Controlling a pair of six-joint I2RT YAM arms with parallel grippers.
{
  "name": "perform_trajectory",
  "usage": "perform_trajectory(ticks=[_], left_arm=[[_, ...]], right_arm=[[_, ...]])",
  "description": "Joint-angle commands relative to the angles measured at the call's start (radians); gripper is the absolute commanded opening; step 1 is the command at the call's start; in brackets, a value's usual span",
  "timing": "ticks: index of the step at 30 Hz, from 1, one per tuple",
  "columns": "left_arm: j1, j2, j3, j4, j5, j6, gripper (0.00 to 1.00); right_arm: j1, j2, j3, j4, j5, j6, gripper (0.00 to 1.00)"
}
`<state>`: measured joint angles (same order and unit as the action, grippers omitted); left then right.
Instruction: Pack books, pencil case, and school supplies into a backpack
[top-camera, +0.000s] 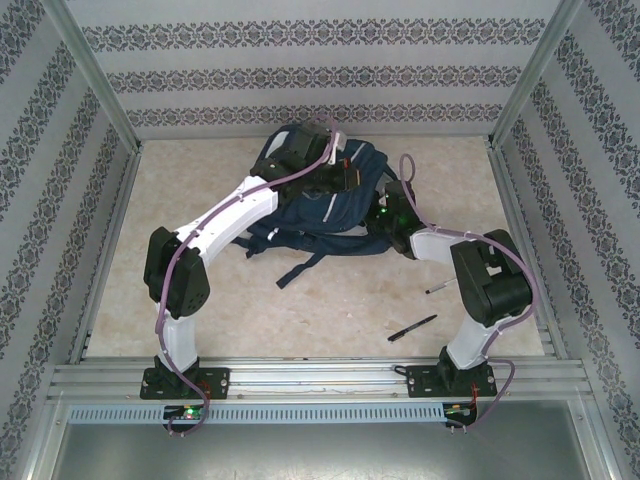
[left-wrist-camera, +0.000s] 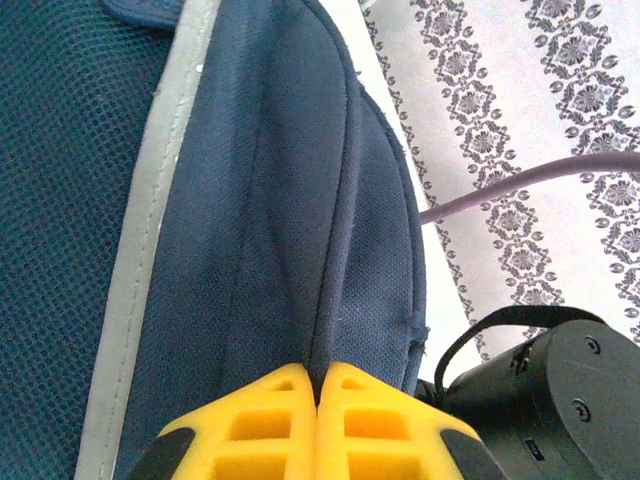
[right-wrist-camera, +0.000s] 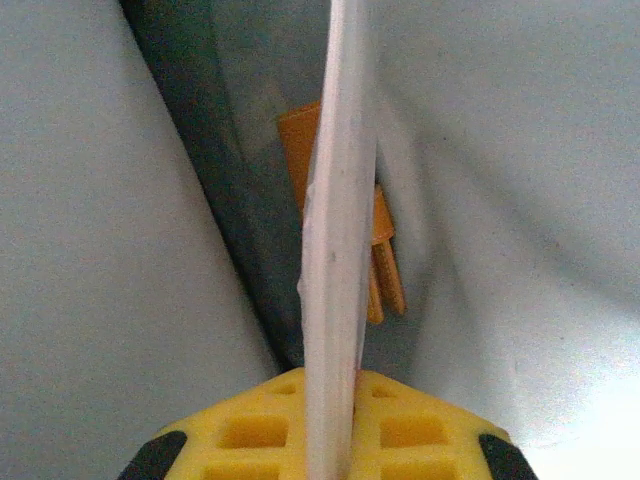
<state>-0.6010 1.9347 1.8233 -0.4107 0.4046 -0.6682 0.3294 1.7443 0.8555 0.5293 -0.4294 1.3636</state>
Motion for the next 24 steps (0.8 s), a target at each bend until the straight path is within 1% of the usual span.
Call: perform_trajectory(ticks=[1,4,8,10,12,14,17,20,21,22,24], left_arm=[[0.015,-0.071,0.025,0.079,0.113,-0.021,0.0],[0.04,-0.096,0.016,0.078,0.143,-0.034,0.0],[0.082,-0.133,-0.029,0.079,0.181,-0.039,0.0],[0.103,-0.154,-0.063,0.073,0.173,-0.034,0.0],[0.123,-0.174,-0.107,0.093,0.173,-0.038,0.0],[0.133,-0.181,-0.141,0.13,0.198,-0.058,0.0],[0.135,-0.172,-0.159,0.179,0.228,-0.105,0.0],[0.123,-0.166,-0.174,0.212,0.206,-0.131,0.0],[0.118,-0.16,-0.178,0.23,0.203,-0.139,0.0],[0.117,-0.152,-0.178,0.242,0.207,-0.153,0.0],[0.116,-0.139,-0.176,0.271,0.231,-0.189,0.0]], right_arm=[[-0.001,0.003,0.062,0.183,-0.148,-0.055,0.0],[-0.025,0.051,0.085,0.189,-0.232,-0.141,0.0],[-0.039,0.077,0.103,0.213,-0.329,-0.201,0.0],[-0.035,0.071,0.118,0.163,-0.357,-0.261,0.02],[-0.036,0.077,0.112,0.123,-0.317,-0.275,0.03],[-0.031,0.102,0.106,0.132,-0.261,-0.241,0.04],[0.017,0.142,0.11,0.135,-0.098,-0.182,0.14],[0.079,0.212,0.181,0.13,0.077,-0.129,0.18],[0.099,0.249,0.223,0.147,0.113,-0.115,0.2],[0.111,0.278,0.261,0.15,0.123,-0.111,0.21],[0.138,0.346,0.367,0.144,0.112,-0.092,0.28]])
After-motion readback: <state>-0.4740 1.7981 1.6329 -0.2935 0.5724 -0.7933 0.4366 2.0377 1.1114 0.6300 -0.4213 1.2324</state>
